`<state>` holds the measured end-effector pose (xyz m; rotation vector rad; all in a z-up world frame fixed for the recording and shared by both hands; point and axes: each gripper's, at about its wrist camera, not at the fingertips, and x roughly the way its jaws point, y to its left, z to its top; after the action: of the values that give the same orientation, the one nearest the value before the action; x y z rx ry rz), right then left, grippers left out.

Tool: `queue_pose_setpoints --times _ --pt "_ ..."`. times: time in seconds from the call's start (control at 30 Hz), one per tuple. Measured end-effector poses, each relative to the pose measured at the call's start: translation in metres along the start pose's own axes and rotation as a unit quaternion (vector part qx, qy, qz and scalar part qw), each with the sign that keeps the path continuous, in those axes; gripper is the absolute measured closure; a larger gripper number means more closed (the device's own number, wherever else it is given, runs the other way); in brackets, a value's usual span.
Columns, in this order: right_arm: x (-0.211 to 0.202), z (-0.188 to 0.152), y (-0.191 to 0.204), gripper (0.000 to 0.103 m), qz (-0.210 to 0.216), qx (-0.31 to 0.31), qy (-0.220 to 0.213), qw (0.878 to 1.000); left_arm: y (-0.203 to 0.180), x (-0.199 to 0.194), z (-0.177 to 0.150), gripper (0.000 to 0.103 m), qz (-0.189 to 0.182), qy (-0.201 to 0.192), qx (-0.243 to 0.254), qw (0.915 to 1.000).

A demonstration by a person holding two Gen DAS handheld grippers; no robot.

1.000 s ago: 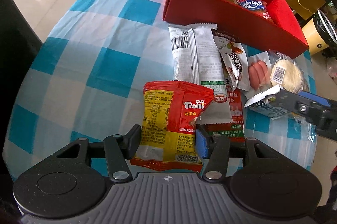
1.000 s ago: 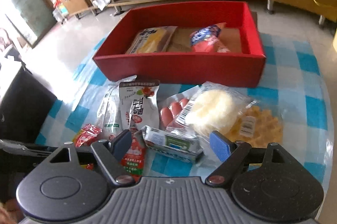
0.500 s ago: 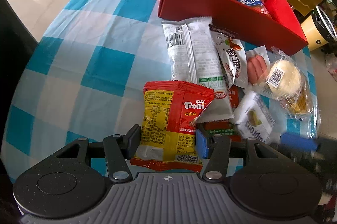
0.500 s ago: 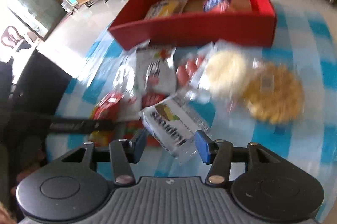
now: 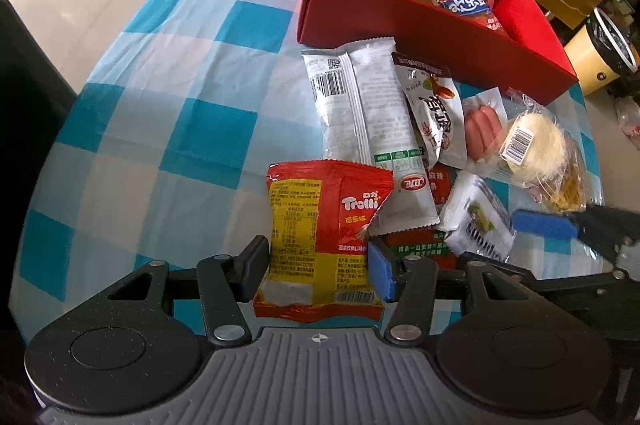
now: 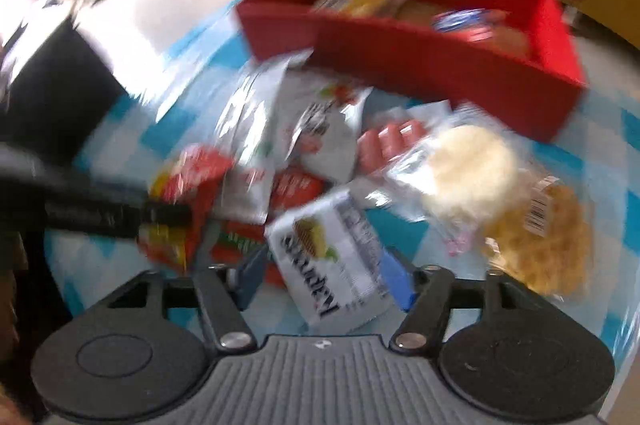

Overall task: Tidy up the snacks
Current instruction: 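Grasp the Kaprons wafer pack with the right tool while the left tool holds the Trolli pack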

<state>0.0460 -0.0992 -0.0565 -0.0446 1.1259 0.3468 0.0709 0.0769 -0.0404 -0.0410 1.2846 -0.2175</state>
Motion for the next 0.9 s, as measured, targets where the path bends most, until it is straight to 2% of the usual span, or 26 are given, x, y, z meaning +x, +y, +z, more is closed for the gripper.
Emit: queue_pose_setpoints --times 0.07,0.17,0.2,0.3,0.37,0.4,0.47,0.5,0.57,0.6,0.63,0.67,0.73,0.8,0.9 --pt "0.006 0.004 0.0 0.036 -0.008 -0.028 0.008 1.0 0.002 0.003 -0.001 0.04 -0.002 0.006 -0.002 1.0" --pt "0.018 0.007 -0.004 0.036 0.006 -0.042 0.017 0.999 0.001 0.006 -0.001 0.036 0.006 0.007 0.002 1.0" --pt "0.023 0.006 -0.003 0.033 0.009 -0.048 0.017 0.999 0.001 0.007 -0.002 0.031 0.013 0.007 0.0 0.9999" --pt "0.025 0.0 0.006 0.03 -0.006 -0.057 0.002 0.998 -0.001 0.018 -0.003 0.027 0.03 0.02 -0.002 0.9993" --pt "0.027 -0.005 0.006 0.02 0.006 -0.046 -0.002 0.999 -0.007 0.02 -0.007 0.016 0.037 0.016 0.007 0.9992" --pt "0.029 -0.007 0.007 0.005 0.022 -0.044 0.004 0.999 -0.009 0.022 -0.01 0.014 0.047 0.014 0.01 0.9987" --pt "0.03 -0.01 0.009 0.001 0.025 -0.047 0.007 0.999 -0.015 0.025 -0.016 0.009 0.073 0.007 0.019 0.9972" --pt "0.031 -0.016 0.022 0.001 -0.002 -0.076 0.006 0.997 -0.016 0.026 -0.018 0.009 0.079 0.005 0.018 0.9967" --pt "0.033 -0.017 0.031 0.001 -0.024 -0.09 0.009 0.996 -0.019 0.026 -0.019 0.013 0.082 0.001 0.022 0.9964" --pt "0.033 -0.017 0.031 0.001 -0.026 -0.086 0.011 0.996 -0.02 0.023 -0.02 0.022 0.082 -0.003 0.022 0.9964" --pt "0.031 -0.017 0.031 0.006 -0.027 -0.079 0.009 0.996 -0.021 0.02 -0.02 0.037 0.082 -0.008 0.024 0.9963" --pt "0.028 -0.016 0.03 0.011 -0.029 -0.076 0.004 0.997 -0.023 0.018 -0.02 0.039 0.076 -0.009 0.026 0.9967" --pt "0.021 -0.015 0.027 0.043 -0.025 -0.069 -0.004 0.997 -0.027 0.018 -0.021 0.041 0.074 -0.007 0.03 0.9968" --pt "0.016 -0.014 0.025 0.047 -0.009 -0.054 -0.009 0.998 -0.03 0.017 -0.022 0.042 0.076 -0.006 0.036 0.9964" --pt "0.013 -0.018 0.028 0.047 -0.019 -0.061 -0.013 0.998 -0.031 0.009 -0.023 0.043 0.057 -0.009 0.032 0.9978"
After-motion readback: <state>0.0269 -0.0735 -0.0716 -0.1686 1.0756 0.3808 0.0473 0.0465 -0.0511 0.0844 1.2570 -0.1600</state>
